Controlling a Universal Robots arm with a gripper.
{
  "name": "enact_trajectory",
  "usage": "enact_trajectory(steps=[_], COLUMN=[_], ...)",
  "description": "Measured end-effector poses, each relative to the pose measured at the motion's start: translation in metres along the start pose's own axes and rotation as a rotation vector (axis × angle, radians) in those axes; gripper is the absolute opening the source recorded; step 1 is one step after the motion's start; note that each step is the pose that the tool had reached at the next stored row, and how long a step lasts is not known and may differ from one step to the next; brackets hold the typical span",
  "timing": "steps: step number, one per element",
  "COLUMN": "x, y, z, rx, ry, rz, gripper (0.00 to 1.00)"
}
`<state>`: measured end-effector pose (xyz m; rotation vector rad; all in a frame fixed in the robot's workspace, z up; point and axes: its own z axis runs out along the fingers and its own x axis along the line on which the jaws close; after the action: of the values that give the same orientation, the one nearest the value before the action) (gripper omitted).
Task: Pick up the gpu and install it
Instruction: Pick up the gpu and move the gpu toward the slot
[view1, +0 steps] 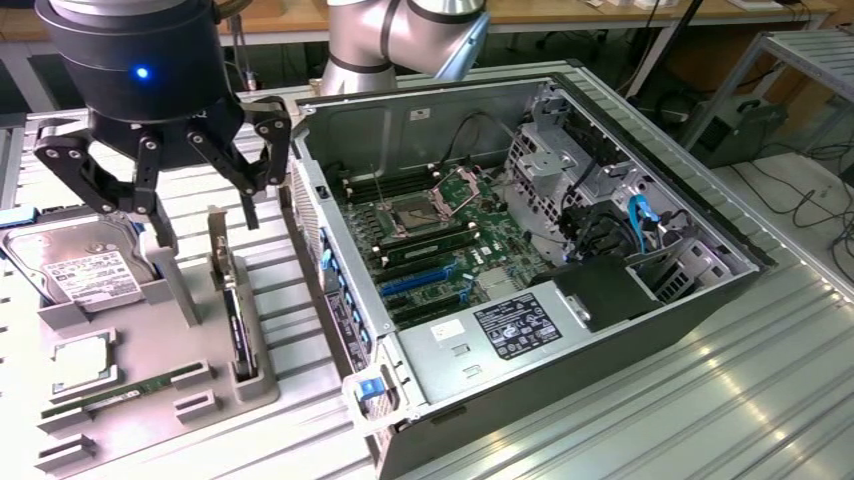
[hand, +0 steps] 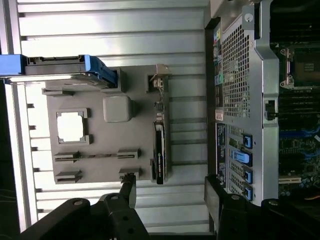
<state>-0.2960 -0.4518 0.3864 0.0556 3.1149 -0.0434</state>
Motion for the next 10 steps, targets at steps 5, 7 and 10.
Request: enact_trajectory(steps=[5,7,10], x=[0.001,0.001,0.002], y=[0.0073,0.0077,0.0219], z=[0.0067,0.0094,0.0233], rx=[0.0081,0.0072,0.0059], ry=[-0.002,-0.0033,-0.0049], rz=[-0.026,-0.05,-0.102], gripper=[0.66,0.66,0.66])
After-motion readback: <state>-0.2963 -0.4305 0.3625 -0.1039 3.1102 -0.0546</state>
